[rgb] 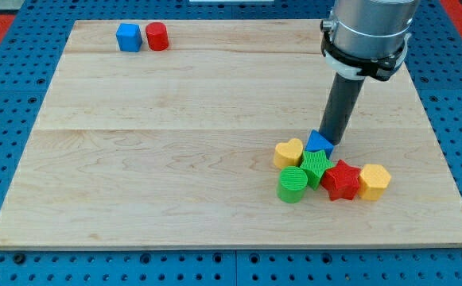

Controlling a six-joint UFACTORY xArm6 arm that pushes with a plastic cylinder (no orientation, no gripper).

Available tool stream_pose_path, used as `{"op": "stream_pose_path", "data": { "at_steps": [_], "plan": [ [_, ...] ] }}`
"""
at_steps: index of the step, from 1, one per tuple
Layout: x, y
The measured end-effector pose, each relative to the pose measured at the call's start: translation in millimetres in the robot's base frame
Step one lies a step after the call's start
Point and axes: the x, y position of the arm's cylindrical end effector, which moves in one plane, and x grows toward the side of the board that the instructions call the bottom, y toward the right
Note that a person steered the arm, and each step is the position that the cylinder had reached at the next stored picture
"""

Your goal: Slide the red circle towards the yellow heart

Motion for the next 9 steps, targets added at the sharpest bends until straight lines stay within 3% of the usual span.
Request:
{"op": "stream_pose_path", "data": {
  "at_steps": [2,5,7,9],
  "plan": [
    [-105.3,4.6],
    [-247.4,-85.0],
    [-264.5,-149.1],
    [-253.5,-267.0]
  ]
}}
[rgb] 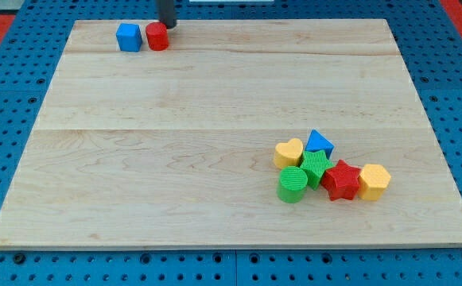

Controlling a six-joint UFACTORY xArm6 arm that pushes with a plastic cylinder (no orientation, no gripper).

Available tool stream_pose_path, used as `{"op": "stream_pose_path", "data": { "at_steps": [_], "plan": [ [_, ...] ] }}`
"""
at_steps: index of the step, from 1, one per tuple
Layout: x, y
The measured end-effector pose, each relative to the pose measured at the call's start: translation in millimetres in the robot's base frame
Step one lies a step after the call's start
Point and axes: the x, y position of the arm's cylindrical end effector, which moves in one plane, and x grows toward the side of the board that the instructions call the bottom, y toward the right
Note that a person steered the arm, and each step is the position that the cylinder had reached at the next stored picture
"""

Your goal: Slide the red circle towards the yellow heart

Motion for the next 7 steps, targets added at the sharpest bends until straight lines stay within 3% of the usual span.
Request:
{"op": "stream_pose_path", "data": {
  "at_steps": [2,7],
  "plan": [
    [47.3,-2.8],
    [79.9,-36.7]
  ]
}}
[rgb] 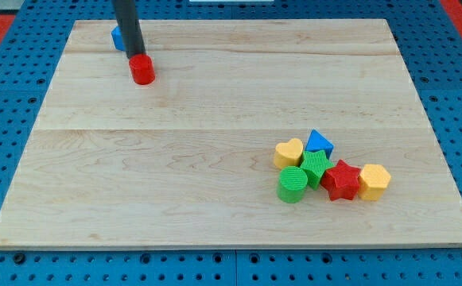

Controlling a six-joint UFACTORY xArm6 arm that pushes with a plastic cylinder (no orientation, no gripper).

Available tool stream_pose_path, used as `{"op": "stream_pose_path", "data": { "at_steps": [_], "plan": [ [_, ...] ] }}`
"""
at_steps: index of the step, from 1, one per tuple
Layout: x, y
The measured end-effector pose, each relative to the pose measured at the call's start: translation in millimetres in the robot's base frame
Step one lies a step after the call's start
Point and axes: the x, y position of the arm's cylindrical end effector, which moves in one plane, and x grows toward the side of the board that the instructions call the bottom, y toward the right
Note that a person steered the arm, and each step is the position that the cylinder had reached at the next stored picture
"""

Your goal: Slide the red circle towards the yellow heart

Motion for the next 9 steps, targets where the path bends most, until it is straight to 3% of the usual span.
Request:
{"op": "stream_pose_path", "data": {
  "at_steps": [2,5,9],
  "plan": [
    [21.2,-1.6],
    [51.8,76.7],
    [57.5,54.6]
  ]
}}
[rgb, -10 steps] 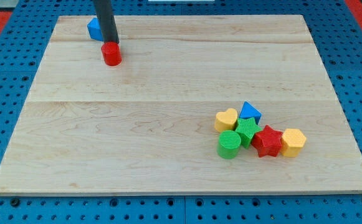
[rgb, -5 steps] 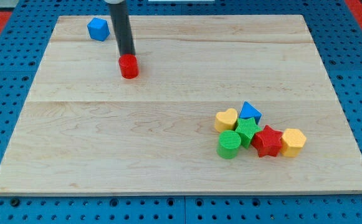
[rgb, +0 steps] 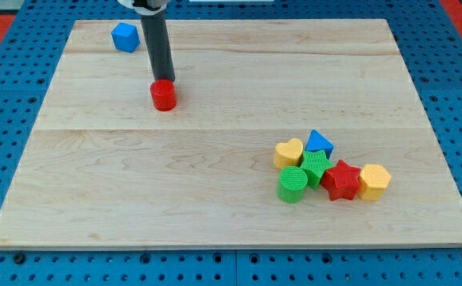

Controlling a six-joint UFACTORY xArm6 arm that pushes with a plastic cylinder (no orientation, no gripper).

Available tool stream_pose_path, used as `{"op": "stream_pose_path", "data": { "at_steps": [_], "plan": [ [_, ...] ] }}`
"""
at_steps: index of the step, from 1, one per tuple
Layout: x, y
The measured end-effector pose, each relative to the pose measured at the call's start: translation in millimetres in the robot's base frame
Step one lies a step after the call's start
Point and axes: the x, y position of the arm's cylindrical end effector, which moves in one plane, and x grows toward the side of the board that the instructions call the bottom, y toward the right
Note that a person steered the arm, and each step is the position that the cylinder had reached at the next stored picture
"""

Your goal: Slide the red circle towards the yellow heart

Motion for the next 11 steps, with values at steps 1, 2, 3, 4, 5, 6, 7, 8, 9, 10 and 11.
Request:
{"op": "stream_pose_path", "data": {
  "at_steps": [1,2,3,4,5,6,7,8,9,10,11],
  "plan": [
    [0.0,-5.3],
    [3.8,-18.7],
    [25.9,11.5],
    [47.0,38.6],
    [47.7,38.7],
    [47.7,38.7],
    [56.0,25.2],
    [64.7,12.0],
    [79.9,27.2],
    [102.8,36.5],
    [114.1,44.1]
  ]
}}
